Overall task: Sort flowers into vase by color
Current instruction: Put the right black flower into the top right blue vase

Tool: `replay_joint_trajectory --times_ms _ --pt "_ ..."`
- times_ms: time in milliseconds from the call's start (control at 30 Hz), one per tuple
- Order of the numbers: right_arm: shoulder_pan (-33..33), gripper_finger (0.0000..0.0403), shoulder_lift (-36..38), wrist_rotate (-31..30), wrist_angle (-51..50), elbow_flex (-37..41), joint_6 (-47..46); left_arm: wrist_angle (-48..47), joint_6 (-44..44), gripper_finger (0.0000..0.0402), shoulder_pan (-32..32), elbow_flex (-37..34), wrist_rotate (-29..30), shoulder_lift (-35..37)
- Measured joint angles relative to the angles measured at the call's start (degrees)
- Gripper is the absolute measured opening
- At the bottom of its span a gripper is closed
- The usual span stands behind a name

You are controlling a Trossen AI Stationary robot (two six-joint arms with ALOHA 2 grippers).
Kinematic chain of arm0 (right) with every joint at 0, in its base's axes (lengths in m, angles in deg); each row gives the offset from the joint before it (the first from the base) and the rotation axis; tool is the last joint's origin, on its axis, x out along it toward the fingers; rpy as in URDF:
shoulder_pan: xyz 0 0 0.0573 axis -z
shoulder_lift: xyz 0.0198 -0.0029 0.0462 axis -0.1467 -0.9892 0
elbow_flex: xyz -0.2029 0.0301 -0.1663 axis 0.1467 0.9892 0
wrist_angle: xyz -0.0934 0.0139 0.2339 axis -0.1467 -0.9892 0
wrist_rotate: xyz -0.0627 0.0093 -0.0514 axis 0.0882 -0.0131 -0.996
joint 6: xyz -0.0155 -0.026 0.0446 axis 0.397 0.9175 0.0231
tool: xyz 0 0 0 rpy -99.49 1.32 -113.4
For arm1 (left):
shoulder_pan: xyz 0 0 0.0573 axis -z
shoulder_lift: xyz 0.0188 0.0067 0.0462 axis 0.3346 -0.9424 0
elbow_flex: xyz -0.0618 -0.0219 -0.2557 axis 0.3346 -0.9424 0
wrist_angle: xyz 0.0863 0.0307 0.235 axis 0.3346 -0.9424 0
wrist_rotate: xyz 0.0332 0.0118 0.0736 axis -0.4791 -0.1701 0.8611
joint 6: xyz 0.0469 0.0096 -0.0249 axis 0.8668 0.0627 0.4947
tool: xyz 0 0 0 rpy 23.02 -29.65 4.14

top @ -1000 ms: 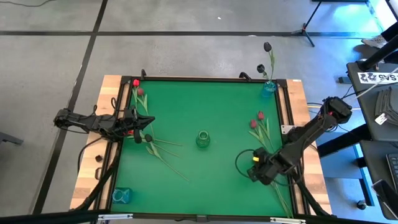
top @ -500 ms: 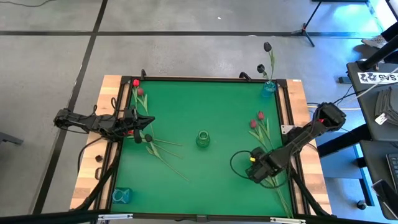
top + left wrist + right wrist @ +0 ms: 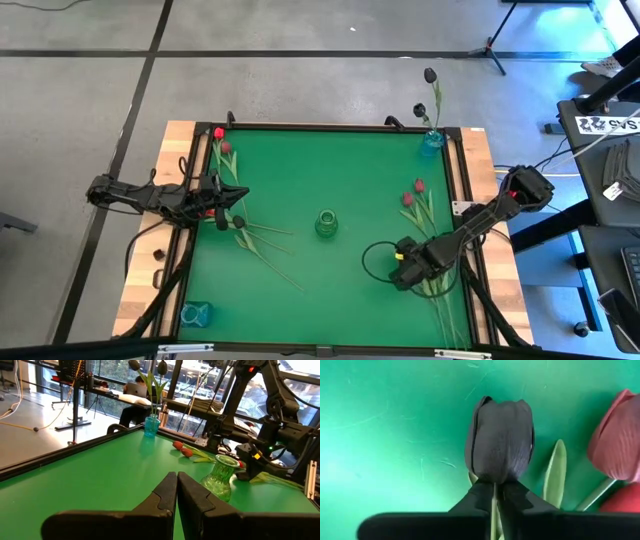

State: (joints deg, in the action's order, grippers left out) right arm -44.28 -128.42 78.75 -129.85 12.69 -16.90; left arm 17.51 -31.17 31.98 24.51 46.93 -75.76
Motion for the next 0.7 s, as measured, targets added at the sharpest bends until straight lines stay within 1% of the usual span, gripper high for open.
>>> replay_joint_trajectory --times_ms 33,133,200,300,433,500,533,567,633,700 --pt "0.0 0.0012 0.0 0.0 -0.1 -0.2 0.0 0.0 0.0 0.0011 0.0 0.0 0.0 0.0" --pt "0.0 0.0032 0.1 -0.6 -0.1 -2.7 1.2 0.0 0.0 0.0011 0.0 0.0 0.0 0.0" --pt "0.0 0.004 0.5 -2.9 -0.6 -5.5 3.2 0.0 0.0 0.0011 0.0 0.0 0.0 0.0" --pt "0.8 0.0037 1.7 -9.9 -1.8 -10.8 8.9 0.0 0.0 0.0011 0.0 0.0 0.0 0.0" --pt "3.1 0.0014 3.6 -23.0 -4.9 -18.8 19.7 0.0 0.0 0.0011 0.0 0.0 0.0 0.0" --pt "4.8 0.0004 4.5 -27.4 -6.2 -22.2 25.9 0.0 0.0 0.0011 0.0 0.0 0.0 0.0" --pt "5.7 0.0004 4.8 -27.6 -6.5 -23.4 28.8 0.0 0.0 0.0011 0.0 0.0 0.0 0.0" --pt "6.5 0.0006 5.1 -26.2 -6.7 -24.2 31.8 0.0 0.0 0.0011 0.0 0.0 0.0 0.0" --pt "7.6 0.0012 5.1 -21.7 -7.0 -24.7 36.1 0.0 0.0 0.0011 0.0 0.0 0.0 0.0" --pt "7.4 0.002 4.6 -18.6 -7.7 -24.2 37.5 0.0 0.0 0.0011 0.0 0.0 0.0 0.0"
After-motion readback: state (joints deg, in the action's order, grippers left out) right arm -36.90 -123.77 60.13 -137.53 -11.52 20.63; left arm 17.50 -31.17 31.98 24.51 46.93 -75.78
